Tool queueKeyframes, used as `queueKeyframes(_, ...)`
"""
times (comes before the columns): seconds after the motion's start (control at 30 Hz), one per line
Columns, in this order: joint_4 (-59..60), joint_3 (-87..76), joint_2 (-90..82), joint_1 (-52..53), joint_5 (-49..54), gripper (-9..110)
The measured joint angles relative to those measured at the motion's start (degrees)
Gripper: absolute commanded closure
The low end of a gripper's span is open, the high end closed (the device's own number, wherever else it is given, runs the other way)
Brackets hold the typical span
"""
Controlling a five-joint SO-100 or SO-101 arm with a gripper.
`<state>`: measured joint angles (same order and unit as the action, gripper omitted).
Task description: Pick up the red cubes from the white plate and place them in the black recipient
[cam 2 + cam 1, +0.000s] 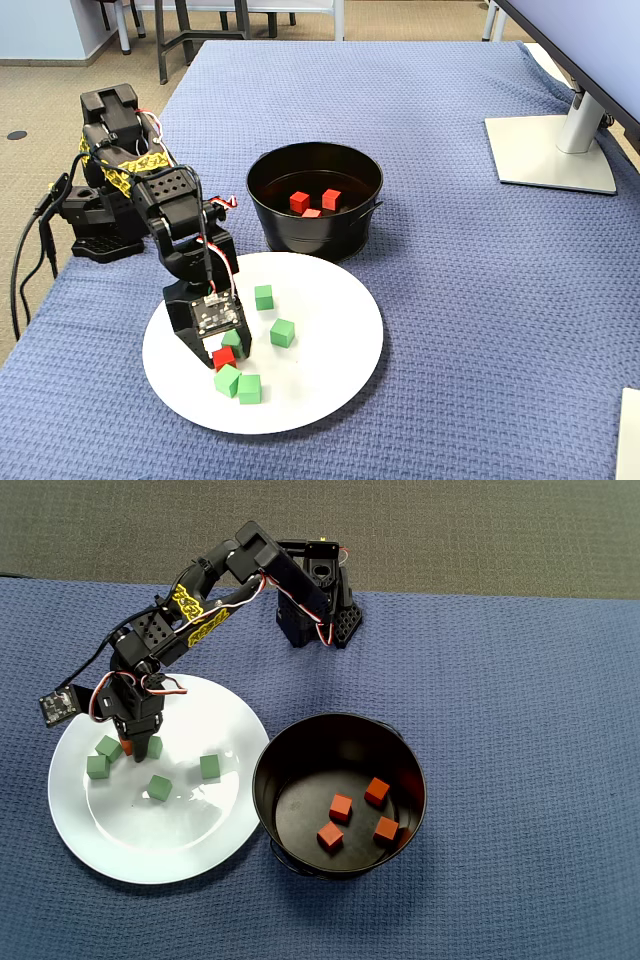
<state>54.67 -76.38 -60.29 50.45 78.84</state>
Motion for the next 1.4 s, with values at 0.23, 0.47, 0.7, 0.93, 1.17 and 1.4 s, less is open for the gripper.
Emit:
queueKeyframes(0.23,0.00,0.00,0.00,0.00,-1.67,101)
queueKeyframes(0.47,2.64,3.25,-0.44,-0.97,-6.42,101)
queueKeyframes(0.7,11.16,9.67,-8.88,-5.27,-15.82,102)
queueKeyframes(0.93,18.02,10.20,-23.03,-15.12,-34.01,102)
queueKeyframes(1.17,19.51,2.02,-37.97,-34.01,-56.07,102)
queueKeyframes(1.4,13.71,-11.34,-42.89,-51.42,-68.47,71)
